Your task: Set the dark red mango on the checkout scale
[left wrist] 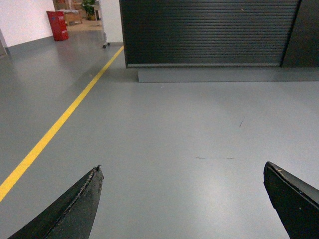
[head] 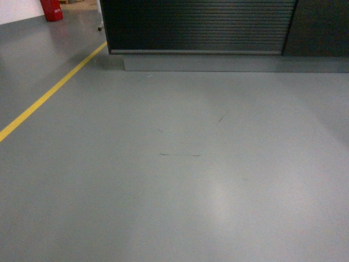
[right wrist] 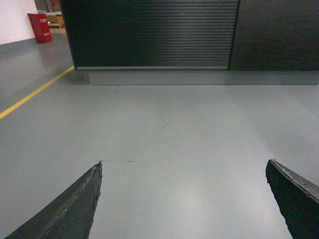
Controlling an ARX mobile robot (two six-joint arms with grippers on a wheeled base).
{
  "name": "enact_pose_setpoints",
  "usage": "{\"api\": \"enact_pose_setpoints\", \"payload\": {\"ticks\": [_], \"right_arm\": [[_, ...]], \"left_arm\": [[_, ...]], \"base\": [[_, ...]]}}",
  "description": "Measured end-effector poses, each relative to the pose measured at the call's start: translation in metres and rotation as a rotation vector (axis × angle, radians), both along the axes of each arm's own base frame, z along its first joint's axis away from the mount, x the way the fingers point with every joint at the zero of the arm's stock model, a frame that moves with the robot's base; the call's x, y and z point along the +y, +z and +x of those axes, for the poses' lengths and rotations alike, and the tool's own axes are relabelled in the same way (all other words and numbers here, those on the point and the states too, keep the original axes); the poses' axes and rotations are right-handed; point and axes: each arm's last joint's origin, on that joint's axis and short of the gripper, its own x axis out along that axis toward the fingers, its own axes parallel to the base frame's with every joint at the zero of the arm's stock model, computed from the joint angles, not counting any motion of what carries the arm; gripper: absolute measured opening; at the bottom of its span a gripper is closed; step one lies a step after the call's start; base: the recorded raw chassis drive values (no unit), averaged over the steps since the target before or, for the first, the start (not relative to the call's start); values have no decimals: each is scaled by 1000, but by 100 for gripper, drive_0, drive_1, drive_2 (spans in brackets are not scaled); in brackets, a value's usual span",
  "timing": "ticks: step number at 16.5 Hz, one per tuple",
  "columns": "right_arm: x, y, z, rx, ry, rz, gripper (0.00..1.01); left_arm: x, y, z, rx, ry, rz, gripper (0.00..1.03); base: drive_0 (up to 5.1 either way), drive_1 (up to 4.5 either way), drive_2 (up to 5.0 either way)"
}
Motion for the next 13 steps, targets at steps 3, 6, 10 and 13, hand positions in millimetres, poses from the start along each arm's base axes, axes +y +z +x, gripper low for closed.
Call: {"api": "enact_pose_setpoints", "payload": {"ticks": [3,6,10,13], "right_arm": [[0,0,0,0,0,0,98],[0,0,0,0,0,0,98],[0,0,0,1,0,0,98],[0,0,0,1,0,0,98]], "left_arm": [[0,0,0,0,0,0,98],[0,0,0,0,0,0,98],[0,0,0,0,0,0,98],[0,0,0,0,0,0,98]], "base": [[-4,175,-183],[-9,407,-426],[-8,413,-429],[3,427,-421]]}}
